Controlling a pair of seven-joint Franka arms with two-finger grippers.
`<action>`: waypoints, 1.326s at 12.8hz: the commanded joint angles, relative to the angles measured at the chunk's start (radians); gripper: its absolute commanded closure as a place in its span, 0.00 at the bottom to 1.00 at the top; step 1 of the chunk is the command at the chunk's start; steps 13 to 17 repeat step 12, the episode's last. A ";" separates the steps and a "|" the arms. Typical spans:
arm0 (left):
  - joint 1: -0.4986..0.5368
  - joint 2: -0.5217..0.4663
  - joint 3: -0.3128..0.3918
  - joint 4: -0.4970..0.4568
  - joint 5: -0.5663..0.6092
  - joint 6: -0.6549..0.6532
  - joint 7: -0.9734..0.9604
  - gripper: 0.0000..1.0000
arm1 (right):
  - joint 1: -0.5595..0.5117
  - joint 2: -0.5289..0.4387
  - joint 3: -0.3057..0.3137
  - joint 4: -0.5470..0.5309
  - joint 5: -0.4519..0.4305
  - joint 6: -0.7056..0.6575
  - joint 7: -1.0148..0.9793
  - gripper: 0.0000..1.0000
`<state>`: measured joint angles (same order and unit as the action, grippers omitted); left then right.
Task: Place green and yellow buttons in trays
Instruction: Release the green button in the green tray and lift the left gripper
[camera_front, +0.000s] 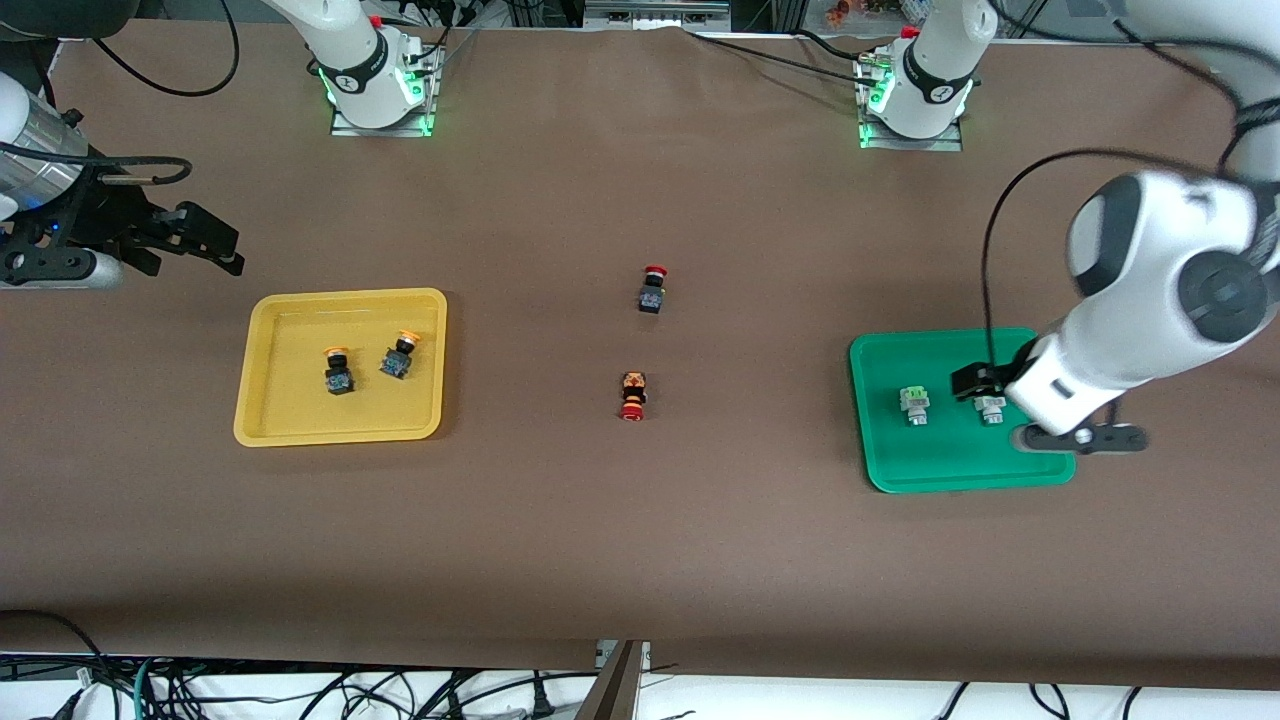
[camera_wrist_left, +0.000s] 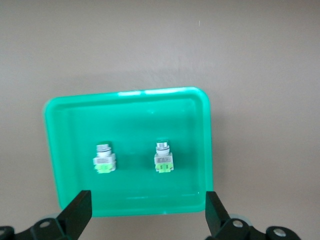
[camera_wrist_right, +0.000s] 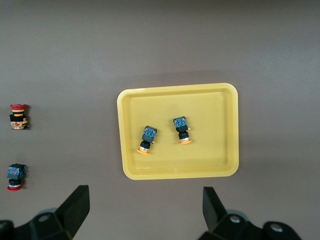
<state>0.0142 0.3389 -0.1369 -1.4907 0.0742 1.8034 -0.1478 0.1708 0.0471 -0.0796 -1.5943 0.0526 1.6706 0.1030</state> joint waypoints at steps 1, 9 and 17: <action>0.006 -0.075 0.023 0.061 -0.020 -0.099 0.024 0.00 | -0.014 0.016 0.008 0.025 -0.004 -0.002 -0.019 0.00; 0.003 -0.192 0.057 0.061 -0.048 -0.297 0.017 0.00 | -0.011 0.016 0.008 0.025 -0.005 -0.003 -0.002 0.00; 0.001 -0.186 0.056 0.064 -0.045 -0.312 0.019 0.00 | -0.014 0.016 0.009 0.025 -0.005 -0.002 -0.008 0.00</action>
